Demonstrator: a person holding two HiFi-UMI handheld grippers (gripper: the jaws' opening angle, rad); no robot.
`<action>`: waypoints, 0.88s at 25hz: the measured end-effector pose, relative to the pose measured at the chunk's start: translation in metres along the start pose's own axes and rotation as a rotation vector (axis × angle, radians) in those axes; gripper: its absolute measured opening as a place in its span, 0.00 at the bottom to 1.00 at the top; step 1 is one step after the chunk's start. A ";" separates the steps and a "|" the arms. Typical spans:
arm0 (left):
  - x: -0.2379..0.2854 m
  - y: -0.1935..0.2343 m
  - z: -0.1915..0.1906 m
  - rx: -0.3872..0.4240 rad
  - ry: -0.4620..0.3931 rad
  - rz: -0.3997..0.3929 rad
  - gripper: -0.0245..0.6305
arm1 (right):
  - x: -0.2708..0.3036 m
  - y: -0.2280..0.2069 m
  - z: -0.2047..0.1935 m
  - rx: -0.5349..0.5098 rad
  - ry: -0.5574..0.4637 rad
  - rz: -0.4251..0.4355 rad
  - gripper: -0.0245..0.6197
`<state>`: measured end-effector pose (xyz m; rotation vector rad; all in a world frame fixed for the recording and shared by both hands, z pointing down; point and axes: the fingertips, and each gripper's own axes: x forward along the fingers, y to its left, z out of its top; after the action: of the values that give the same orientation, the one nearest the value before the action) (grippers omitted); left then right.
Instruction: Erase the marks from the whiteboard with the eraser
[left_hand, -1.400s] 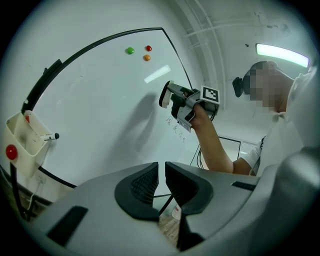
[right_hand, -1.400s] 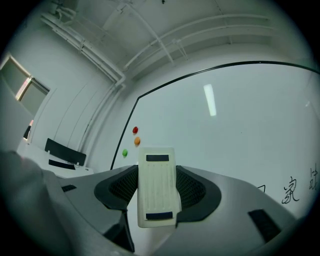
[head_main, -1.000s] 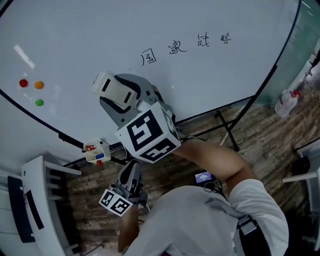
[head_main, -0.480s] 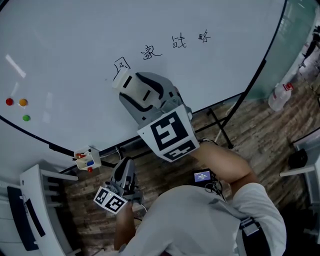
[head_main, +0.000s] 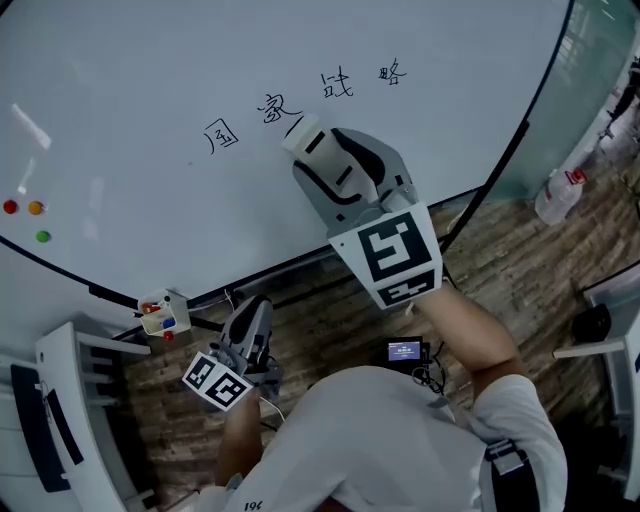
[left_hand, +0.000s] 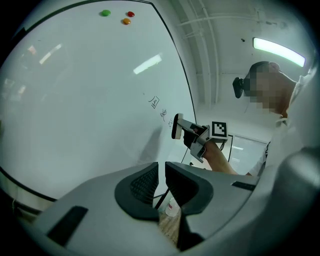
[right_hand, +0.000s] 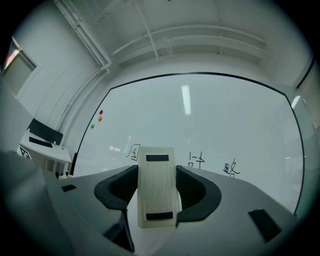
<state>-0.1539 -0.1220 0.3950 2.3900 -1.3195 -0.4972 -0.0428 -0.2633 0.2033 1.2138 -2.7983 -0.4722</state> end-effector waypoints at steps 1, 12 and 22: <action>0.004 -0.002 0.000 0.004 0.000 -0.004 0.09 | -0.003 -0.009 -0.004 0.001 0.005 -0.016 0.43; 0.025 -0.010 0.007 0.034 -0.043 0.014 0.09 | -0.033 -0.118 -0.036 0.019 0.042 -0.203 0.43; 0.037 -0.016 0.005 0.040 -0.064 0.033 0.09 | -0.041 -0.185 -0.041 0.046 0.027 -0.294 0.43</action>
<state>-0.1261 -0.1461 0.3779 2.3993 -1.4065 -0.5468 0.1226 -0.3634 0.1902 1.6382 -2.6312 -0.4043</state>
